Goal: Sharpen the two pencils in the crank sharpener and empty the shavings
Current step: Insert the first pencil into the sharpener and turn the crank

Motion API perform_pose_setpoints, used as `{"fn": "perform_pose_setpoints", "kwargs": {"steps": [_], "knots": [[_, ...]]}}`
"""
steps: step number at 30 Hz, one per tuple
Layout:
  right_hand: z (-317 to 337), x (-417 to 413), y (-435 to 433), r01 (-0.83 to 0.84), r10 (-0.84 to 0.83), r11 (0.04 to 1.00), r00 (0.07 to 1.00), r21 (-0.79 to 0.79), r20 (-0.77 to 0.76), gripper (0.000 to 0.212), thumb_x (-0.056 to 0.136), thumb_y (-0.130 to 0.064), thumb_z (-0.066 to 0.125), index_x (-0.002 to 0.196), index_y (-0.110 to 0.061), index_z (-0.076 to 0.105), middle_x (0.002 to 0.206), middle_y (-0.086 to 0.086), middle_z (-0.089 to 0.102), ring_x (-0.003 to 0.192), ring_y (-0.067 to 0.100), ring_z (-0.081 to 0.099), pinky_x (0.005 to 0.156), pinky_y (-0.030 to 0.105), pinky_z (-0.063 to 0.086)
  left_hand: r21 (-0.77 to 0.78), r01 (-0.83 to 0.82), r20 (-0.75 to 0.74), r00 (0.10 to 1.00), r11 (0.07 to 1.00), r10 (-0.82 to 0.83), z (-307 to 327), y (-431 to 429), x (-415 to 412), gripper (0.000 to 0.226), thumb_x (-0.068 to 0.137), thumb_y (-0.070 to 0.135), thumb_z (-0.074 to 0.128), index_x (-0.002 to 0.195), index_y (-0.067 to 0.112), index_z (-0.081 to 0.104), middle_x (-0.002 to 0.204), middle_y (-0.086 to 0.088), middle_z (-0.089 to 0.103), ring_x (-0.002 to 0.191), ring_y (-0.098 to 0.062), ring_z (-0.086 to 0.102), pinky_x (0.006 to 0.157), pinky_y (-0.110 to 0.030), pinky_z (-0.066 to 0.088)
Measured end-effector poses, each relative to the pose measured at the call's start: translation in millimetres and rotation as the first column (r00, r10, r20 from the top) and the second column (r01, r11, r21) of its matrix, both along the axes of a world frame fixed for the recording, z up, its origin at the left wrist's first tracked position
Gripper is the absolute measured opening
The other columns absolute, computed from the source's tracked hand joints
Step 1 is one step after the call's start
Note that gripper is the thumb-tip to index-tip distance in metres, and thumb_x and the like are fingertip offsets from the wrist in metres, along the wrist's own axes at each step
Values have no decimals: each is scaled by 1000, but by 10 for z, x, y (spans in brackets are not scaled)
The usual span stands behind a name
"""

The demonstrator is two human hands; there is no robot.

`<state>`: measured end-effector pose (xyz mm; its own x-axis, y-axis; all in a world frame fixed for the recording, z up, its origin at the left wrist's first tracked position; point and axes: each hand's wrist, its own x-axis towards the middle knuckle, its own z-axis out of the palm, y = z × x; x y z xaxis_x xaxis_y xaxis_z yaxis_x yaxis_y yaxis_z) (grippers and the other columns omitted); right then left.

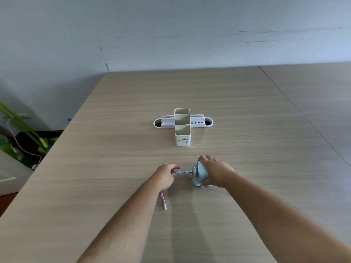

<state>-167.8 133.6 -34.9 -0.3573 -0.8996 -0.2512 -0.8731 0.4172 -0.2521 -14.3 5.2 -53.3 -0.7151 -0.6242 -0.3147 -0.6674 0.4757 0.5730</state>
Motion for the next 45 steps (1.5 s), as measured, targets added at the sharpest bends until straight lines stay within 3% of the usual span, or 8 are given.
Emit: {"fn": "perform_pose_setpoints", "kwargs": {"steps": [9, 22, 24, 27, 31, 37, 41, 45], "knots": [[-8, -7, -12, 1, -2, 1000, 1000, 10, 16, 83, 61, -39, 82, 127, -16, 37, 120, 6, 53, 109, 25, 56, 90, 38, 47, -263, 28, 38, 999, 964, -18, 79, -27, -12, 16, 92, 22, 61, 103, 21, 73, 99, -3, 71, 95, -25, 64, 77, -32, 48], [-11, 32, -96, -41, 38, 998, 997, 45, 68, 94, 60, -34, 85, 135, -14, 32, 128, 9, 49, 120, 28, 50, 101, 38, 41, -258, 188, 112, 980, 948, -164, 138, 29, -139, 21, 92, 25, 61, 110, 23, 71, 106, -8, 72, 100, -29, 65, 82, -34, 51], [60, -35, -83, -82, 74, 991, 994, 103, 77, 116, 55, -35, 87, 146, -20, 18, 144, 8, 40, 134, 29, 37, 113, 43, 29, -261, 244, 201, 960, 934, -195, 199, 12, -159, 42, 85, 33, 69, 125, 28, 59, 126, -1, 64, 116, -24, 59, 92, -35, 49], [219, -294, 16, -43, 38, 981, 999, 191, 33, 127, 52, -37, 89, 149, -25, 8, 156, 4, 26, 142, 28, 25, 117, 47, 20, -212, 361, 354, 895, 908, -273, 302, -25, -239, 115, 60, 50, 84, 151, 27, 19, 156, 1, 30, 142, -23, 32, 111, -43, 34], [249, -539, 228, 95, -121, 969, 988, 230, 100, 105, 59, -26, 87, 145, -18, 27, 150, 6, 37, 136, 27, 36, 112, 38, 31, -312, 437, 329, 883, 844, -335, 387, 144, -480, 133, 51, 58, 85, 153, 24, 7, 160, 2, 18, 147, -21, 21, 116, -43, 24], [-111, -340, 360, 176, -214, 966, 955, 189, 207, 27, 80, -20, 66, 102, -4, 68, 108, 13, 70, 100, 27, 63, 78, 27, 45, -359, 485, 353, 861, 797, -365, 270, 494, -806, 89, 58, 45, 87, 130, 16, 43, 136, -2, 51, 126, -24, 50, 99, -36, 41], [-265, -251, 470, 232, -274, 958, 915, 169, 295, 18, 85, -17, 59, 86, -2, 70, 90, 17, 69, 73, 19, 49, 61, 27, 37, -385, 395, 323, 904, 834, -279, 192, 555, -847, 65, 65, 35, 82, 116, 13, 48, 122, -5, 60, 112, -25, 59, 84, -32, 48], [63, -348, 464, 6, -89, 960, 955, 280, 284, 18, 85, -12, 55, 87, -6, 72, 89, 11, 73, 66, 13, 52, 58, 18, 39, -415, 395, 331, 905, 819, -269, 186, 567, -842, 59, 66, 30, 80, 113, 14, 48, 118, -4, 61, 107, -24, 61, 78, -30, 46]]}}
